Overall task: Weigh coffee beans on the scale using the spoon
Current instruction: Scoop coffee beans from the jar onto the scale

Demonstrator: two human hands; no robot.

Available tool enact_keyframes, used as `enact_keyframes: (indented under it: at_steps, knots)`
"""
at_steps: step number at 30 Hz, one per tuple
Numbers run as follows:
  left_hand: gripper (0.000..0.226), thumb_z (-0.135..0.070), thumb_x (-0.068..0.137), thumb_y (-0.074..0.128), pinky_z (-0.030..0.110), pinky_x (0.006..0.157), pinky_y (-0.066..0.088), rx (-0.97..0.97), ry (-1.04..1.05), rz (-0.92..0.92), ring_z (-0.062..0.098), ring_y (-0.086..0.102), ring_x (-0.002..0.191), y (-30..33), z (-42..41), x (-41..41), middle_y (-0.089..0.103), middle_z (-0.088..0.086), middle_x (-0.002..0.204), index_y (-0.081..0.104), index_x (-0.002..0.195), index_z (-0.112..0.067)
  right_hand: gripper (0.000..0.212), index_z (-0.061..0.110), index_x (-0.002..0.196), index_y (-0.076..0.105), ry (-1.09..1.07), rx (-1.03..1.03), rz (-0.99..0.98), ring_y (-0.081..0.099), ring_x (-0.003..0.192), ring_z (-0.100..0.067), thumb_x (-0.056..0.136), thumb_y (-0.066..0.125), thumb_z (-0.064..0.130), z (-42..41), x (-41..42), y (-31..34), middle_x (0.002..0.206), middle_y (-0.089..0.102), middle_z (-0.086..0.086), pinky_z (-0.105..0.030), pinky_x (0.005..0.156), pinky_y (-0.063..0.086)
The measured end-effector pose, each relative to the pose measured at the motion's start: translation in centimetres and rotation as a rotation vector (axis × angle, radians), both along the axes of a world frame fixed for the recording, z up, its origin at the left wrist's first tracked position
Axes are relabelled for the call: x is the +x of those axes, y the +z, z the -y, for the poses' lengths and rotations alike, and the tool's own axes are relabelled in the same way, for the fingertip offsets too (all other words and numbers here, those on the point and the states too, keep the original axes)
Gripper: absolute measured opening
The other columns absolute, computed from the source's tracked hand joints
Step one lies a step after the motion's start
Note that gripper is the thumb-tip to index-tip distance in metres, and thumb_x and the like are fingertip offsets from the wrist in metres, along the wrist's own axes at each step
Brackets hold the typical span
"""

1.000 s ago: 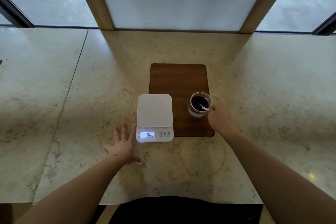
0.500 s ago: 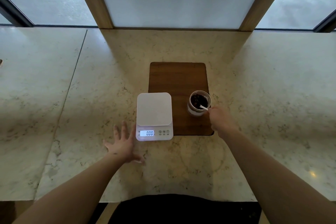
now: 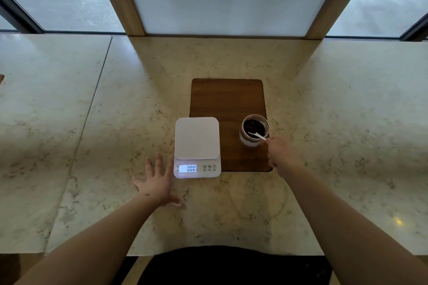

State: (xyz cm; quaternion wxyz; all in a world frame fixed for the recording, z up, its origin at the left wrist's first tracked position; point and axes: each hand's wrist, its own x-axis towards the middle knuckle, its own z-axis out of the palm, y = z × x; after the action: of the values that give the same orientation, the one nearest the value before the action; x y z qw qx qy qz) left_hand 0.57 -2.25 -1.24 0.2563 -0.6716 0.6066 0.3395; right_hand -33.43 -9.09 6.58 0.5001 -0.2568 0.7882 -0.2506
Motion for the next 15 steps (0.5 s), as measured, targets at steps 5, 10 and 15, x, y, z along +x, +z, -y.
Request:
enact_keyframes:
  at_steps: [5, 10, 15]
  knots:
    - [0.162, -0.091, 0.037, 0.07, 0.086, 0.106, -0.001, -0.005, 0.0, 0.001, 0.038, -0.051, 0.135, 0.3, 0.0, 0.0, -0.056, 0.003, 0.148, -0.054, 0.13, -0.046, 0.031, 0.016, 0.072, 0.048, 0.311, -0.203, -0.475, 0.043, 0.056, -0.016, 0.102, 0.04, 0.016, -0.6, -0.5, 0.4, 0.065, 0.048, -0.001, -0.031, 0.048, 0.026]
    - [0.161, -0.092, 0.04, 0.07, 0.086, 0.106, 0.0, -0.008, -0.016, 0.012, 0.038, -0.051, 0.134, 0.3, 0.0, 0.0, -0.056, 0.004, 0.148, -0.054, 0.132, -0.045, 0.023, 0.014, 0.077, 0.045, 0.531, -0.298, -0.806, 0.043, 0.053, -0.015, 0.099, 0.042, 0.008, -0.2, -1.1, 0.6, 0.063, 0.045, 0.001, -0.029, 0.044, 0.023]
    - [0.161, -0.09, 0.044, 0.074, 0.086, 0.107, 0.004, -0.001, -0.012, 0.033, 0.038, -0.048, 0.138, 0.3, 0.0, -0.1, -0.054, 0.004, 0.151, -0.053, 0.132, -0.045, 0.026, 0.018, 0.073, 0.043, 0.577, -0.201, -0.735, 0.046, 0.06, -0.016, 0.097, 0.04, 0.01, 0.3, -1.2, 0.2, 0.07, 0.048, 0.0, -0.03, 0.047, 0.027]
